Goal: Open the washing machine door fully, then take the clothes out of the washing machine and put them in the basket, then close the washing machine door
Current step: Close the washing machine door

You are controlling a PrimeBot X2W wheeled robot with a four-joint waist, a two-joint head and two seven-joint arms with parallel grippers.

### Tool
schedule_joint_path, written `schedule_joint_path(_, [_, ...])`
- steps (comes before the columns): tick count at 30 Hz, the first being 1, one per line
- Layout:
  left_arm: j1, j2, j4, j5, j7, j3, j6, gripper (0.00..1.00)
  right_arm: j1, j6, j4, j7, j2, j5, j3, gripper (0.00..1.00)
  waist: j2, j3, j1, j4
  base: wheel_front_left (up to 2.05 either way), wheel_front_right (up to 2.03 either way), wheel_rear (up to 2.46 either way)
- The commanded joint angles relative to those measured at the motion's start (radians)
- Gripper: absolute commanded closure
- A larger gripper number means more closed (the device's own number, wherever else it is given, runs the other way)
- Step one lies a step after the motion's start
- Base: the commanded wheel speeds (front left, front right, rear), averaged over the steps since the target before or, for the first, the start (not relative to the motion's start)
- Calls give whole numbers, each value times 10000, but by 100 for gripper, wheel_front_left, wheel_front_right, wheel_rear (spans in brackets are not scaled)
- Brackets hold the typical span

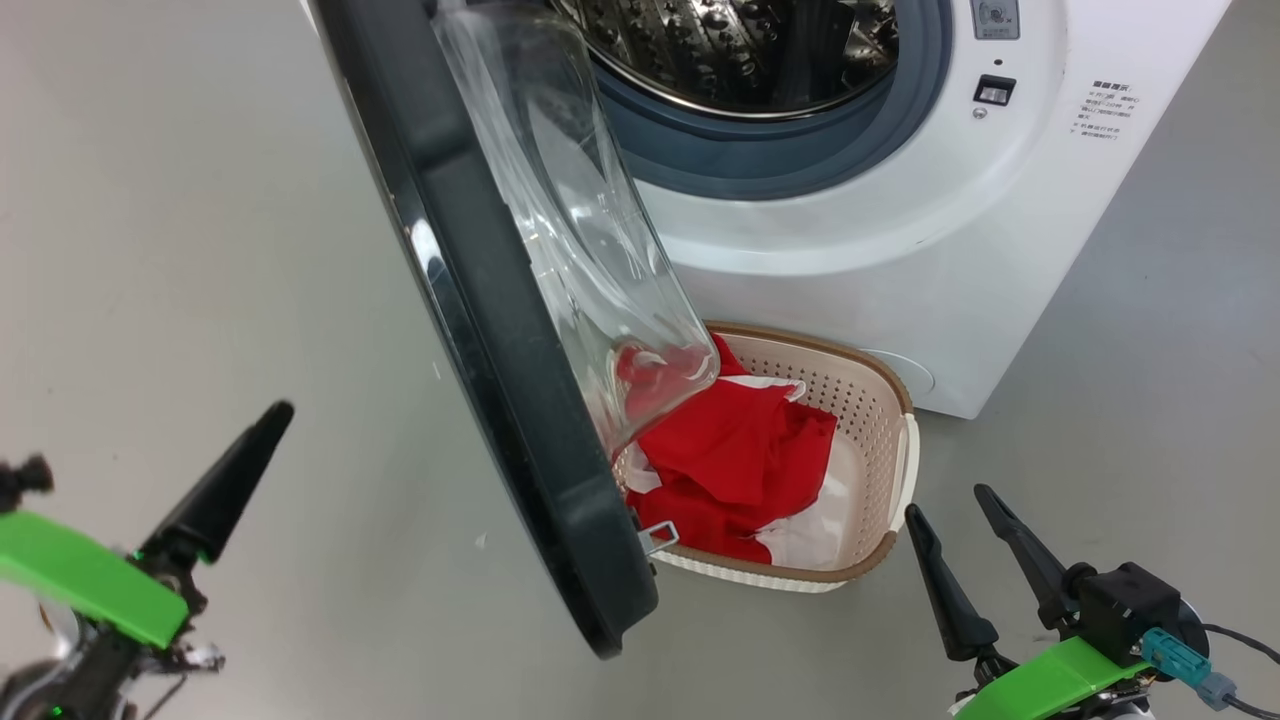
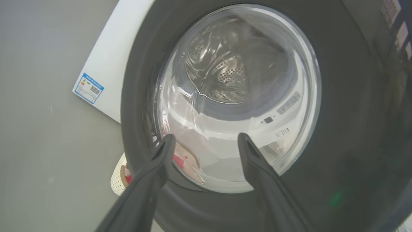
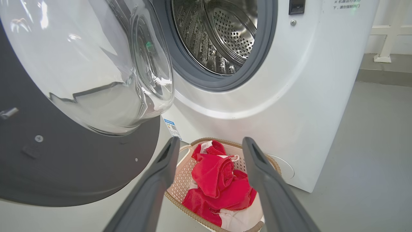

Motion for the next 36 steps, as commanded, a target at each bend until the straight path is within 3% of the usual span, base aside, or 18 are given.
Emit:
schedule_joint_path(1, [-70,402,-31,104,-247,370,-69,0,-80,63,-248,-65,-87,-162,254,0,-1,19,0,-6,0,0,0])
schedule_joint_path(13, [711,155,1276,259,-2523,-493,-69,0,-194,63,-164,-65,-133,-131,361,0,-1,122,0,-86,0,0,0])
schedule_joint_path(30, [711,-207,3082,1172,-5379,-2585,-69,0,-292,63,-166,-65,-158,-149,331,0,-1,247,0,-183,0,0,0])
schedule_joint_path(34, [624,-381,3487,1685,-5572,-2607,-69,0,-286,63,-165,-65,-166,-155,303,0,-1,260,0,-181,0,0,0])
schedule_joint_path(36, [594,-535,3584,2176,-5584,-2146,-69,0,-281,63,-168,-65,-167,-158,288,0,-1,256,0,-171,0,0,0])
